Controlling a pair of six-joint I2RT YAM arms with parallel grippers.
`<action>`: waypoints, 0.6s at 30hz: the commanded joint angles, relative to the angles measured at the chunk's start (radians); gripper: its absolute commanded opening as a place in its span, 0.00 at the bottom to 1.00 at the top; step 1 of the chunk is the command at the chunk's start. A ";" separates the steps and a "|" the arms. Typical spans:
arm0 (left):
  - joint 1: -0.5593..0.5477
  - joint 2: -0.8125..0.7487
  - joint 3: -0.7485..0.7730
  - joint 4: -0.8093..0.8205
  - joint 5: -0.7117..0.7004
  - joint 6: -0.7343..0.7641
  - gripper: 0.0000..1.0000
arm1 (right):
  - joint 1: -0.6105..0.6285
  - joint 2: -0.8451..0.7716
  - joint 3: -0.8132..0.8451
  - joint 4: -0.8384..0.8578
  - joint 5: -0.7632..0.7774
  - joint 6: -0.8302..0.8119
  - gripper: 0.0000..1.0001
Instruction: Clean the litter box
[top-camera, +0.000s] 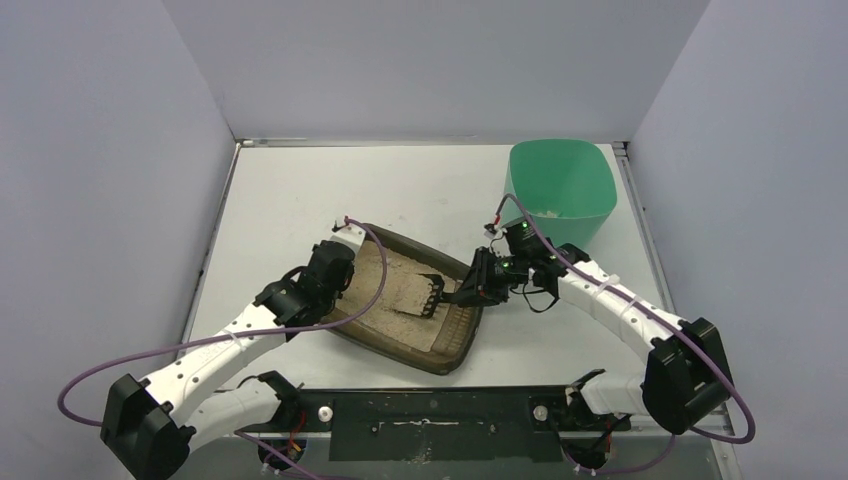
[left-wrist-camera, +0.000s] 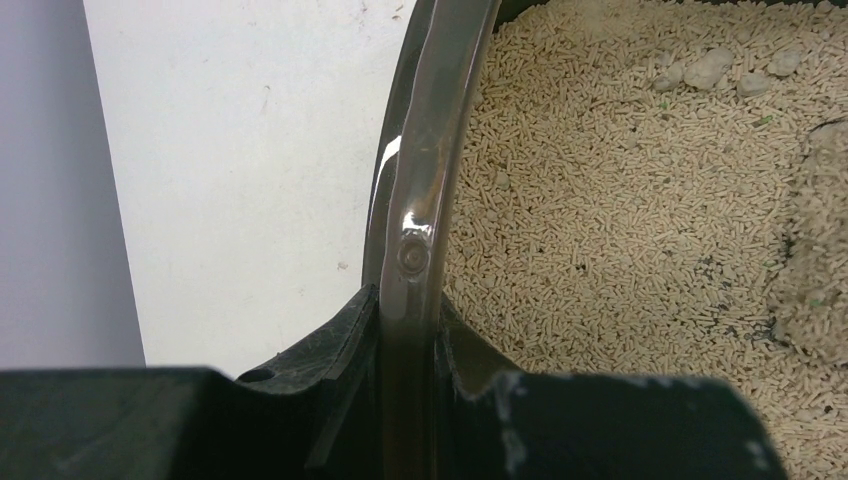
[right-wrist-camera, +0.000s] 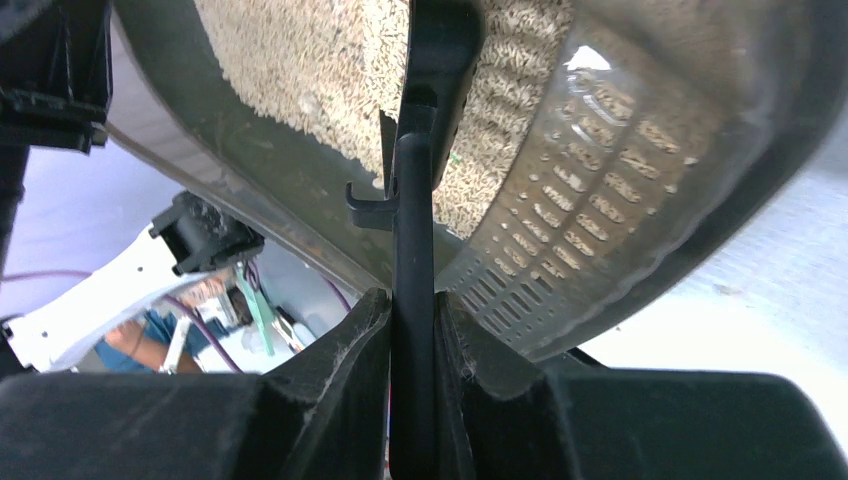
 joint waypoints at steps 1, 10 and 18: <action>0.006 -0.068 0.063 0.189 -0.008 -0.061 0.00 | -0.056 -0.047 -0.022 -0.034 0.117 0.037 0.00; -0.003 -0.092 0.051 0.206 0.043 -0.038 0.00 | -0.066 0.029 -0.090 0.223 0.075 0.125 0.00; -0.011 -0.117 0.040 0.241 0.116 -0.010 0.00 | -0.038 0.165 -0.048 0.374 0.029 0.123 0.00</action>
